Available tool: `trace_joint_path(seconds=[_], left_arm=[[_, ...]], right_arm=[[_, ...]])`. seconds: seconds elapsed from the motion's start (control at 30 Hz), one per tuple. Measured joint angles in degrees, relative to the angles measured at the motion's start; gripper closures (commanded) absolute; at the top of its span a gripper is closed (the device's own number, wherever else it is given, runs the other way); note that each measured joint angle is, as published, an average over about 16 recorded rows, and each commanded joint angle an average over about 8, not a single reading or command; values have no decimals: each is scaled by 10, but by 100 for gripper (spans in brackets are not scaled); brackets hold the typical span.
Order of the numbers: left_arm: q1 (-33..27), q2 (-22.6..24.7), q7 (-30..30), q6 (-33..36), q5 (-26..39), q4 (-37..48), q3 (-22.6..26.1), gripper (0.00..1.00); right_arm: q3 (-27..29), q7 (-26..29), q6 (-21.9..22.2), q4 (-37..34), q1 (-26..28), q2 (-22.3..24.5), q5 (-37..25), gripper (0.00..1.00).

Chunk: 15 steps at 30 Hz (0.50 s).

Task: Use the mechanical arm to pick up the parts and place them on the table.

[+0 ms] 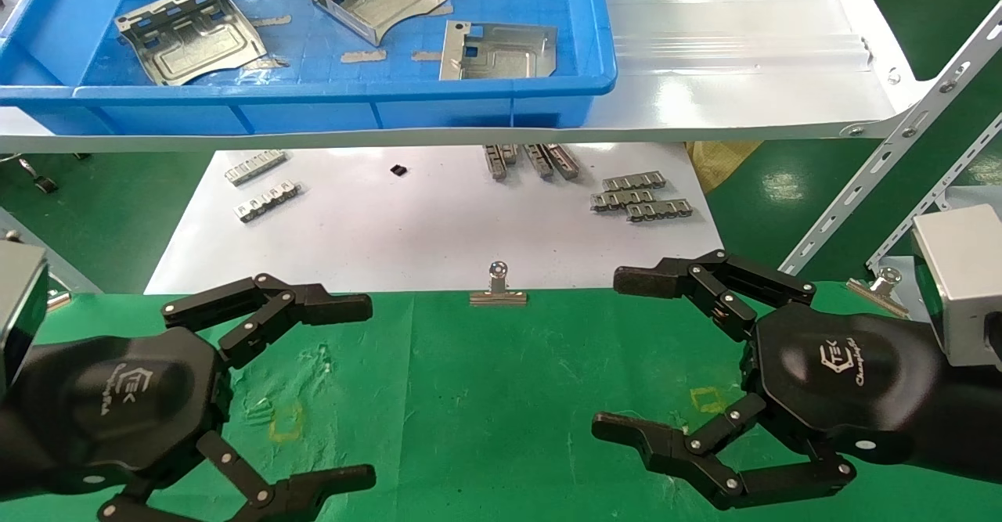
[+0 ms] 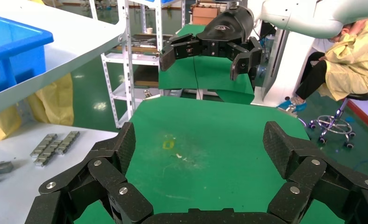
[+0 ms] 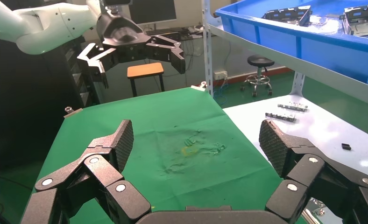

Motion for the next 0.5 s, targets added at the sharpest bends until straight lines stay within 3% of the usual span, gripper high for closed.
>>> trace_joint_path(seconds=[0.5], left_arm=[[0, 0, 0, 0, 0, 0, 0, 0]], right_arm=[[0, 0, 0, 0, 0, 0, 0, 0]])
